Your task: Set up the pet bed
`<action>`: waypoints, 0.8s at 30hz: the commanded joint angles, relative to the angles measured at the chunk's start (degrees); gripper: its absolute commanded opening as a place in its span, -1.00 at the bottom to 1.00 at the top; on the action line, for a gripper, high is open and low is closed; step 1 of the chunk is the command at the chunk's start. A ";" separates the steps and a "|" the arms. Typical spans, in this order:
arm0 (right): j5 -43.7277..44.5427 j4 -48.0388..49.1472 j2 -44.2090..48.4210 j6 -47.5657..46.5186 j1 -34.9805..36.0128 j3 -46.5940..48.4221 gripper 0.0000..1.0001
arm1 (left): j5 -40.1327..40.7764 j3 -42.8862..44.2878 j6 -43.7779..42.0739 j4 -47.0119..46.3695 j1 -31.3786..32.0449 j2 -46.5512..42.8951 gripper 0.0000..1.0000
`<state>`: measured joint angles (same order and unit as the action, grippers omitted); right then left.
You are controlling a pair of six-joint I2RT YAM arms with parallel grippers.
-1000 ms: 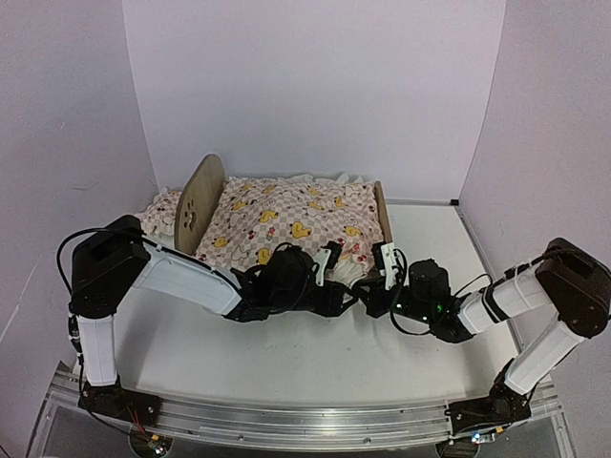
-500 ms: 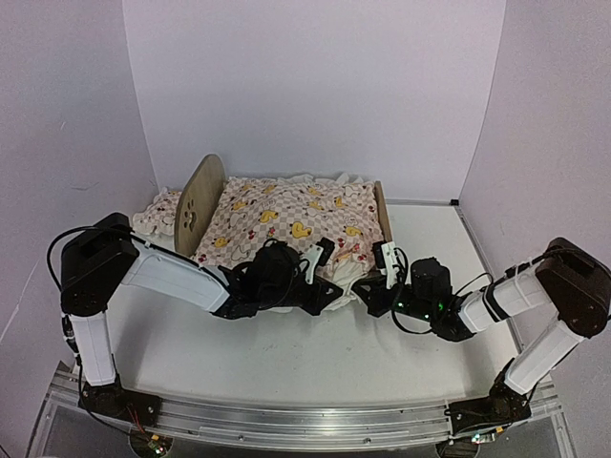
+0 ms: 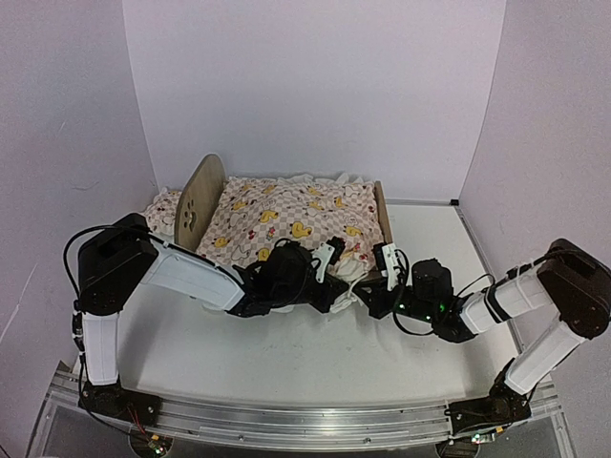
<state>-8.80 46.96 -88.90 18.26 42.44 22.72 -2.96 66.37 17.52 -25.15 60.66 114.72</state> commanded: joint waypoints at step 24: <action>-2.14 0.17 2.42 -2.32 -0.57 0.11 -1.00 | -5.71 5.62 -11.97 1.16 -0.19 1.15 -0.42</action>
<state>-8.91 45.56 -87.79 17.23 41.87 22.72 -6.26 68.66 7.22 -22.37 60.42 115.66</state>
